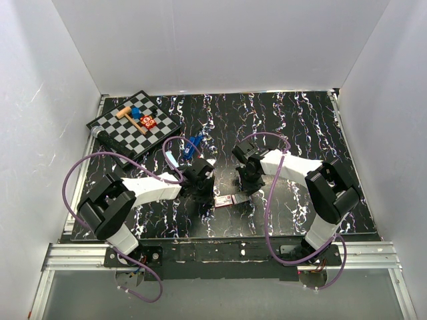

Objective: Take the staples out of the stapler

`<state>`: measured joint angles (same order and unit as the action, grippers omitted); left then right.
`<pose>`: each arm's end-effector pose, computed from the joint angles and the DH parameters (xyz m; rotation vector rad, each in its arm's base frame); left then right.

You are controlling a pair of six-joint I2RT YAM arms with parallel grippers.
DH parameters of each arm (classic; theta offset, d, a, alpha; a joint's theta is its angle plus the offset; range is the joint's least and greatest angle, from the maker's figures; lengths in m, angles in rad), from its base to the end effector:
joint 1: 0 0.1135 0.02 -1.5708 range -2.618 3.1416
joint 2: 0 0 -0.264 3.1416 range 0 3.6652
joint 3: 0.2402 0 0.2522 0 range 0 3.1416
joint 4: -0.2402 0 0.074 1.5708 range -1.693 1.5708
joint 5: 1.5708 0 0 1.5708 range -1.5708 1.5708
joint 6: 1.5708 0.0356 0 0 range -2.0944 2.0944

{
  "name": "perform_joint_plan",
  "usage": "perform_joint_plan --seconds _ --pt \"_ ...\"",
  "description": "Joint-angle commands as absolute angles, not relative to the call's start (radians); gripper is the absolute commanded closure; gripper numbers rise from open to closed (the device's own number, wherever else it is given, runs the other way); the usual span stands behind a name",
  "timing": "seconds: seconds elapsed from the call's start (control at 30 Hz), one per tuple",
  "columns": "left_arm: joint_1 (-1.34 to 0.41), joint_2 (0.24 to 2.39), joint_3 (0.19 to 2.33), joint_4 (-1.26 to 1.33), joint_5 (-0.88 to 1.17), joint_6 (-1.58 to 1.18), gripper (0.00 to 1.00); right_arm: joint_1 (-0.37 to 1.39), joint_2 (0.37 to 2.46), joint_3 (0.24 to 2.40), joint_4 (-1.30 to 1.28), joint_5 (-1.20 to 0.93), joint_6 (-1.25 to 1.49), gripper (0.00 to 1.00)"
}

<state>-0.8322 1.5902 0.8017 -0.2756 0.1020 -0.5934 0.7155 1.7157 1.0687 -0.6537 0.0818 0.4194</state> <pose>0.1949 -0.2194 0.1503 0.3659 2.7426 -0.5753 0.2426 0.2070 0.1694 -0.4073 2.8391 0.1105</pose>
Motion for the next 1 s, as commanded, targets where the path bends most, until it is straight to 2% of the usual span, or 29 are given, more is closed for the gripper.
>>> perform_joint_plan --seconds 0.0,0.97 --pt "-0.827 1.603 0.831 -0.268 0.123 -0.595 1.00 0.723 1.687 1.074 -0.650 0.072 0.439 0.99" --pt "-0.827 1.615 0.838 -0.265 0.133 -0.588 1.00 0.726 1.756 1.149 -0.657 0.058 0.442 0.99"
